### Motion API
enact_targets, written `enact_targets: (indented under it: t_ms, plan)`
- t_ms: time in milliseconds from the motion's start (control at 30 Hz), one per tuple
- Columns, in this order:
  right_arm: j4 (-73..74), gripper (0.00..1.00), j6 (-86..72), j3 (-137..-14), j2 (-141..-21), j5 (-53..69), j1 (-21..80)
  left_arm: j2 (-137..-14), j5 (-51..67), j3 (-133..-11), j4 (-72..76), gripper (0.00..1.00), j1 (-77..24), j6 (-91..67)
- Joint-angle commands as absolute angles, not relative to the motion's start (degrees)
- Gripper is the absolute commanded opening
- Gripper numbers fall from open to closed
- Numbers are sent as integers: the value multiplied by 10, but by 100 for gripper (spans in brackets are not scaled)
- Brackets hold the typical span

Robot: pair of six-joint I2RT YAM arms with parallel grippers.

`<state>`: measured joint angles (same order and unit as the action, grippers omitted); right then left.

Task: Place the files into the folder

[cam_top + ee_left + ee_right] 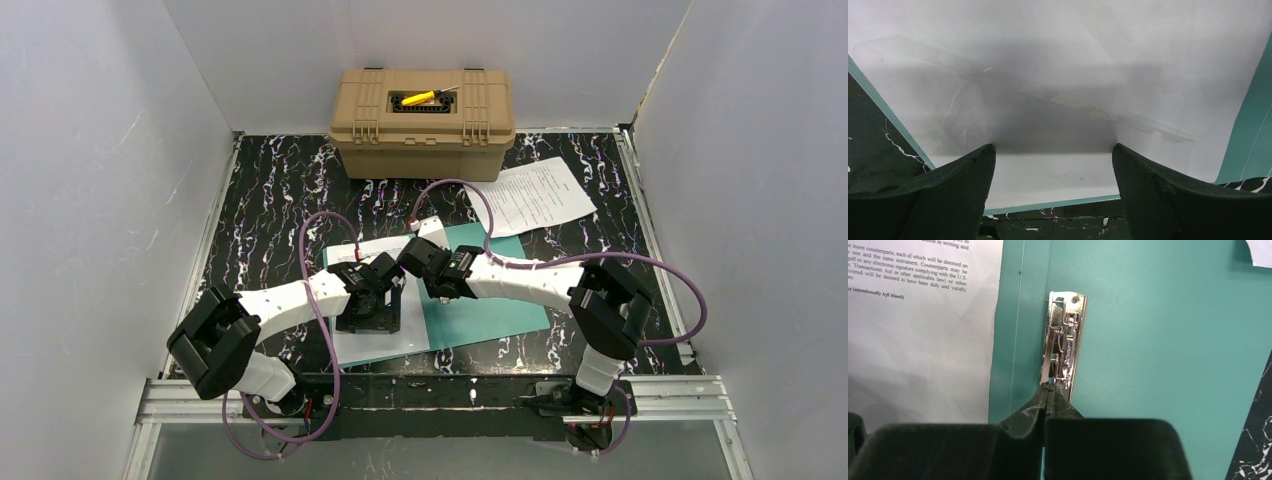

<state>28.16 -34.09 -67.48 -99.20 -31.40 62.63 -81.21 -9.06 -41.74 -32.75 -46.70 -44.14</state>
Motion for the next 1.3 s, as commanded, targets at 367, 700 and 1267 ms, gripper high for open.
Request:
enact_targets:
  t_ms: [367, 700, 1267]
  plan:
    - [326, 1, -336, -669, -884, -356, 625, -856, -74, -377, -287, 84, -464, -448]
    - [239, 1, -380, -554, -838, -259, 588, -854, -71, -381, -287, 84, -464, -445]
    - [9, 1, -475, -440, -855, 42, 478, -857, -68, -382, -286, 84, -464, -443]
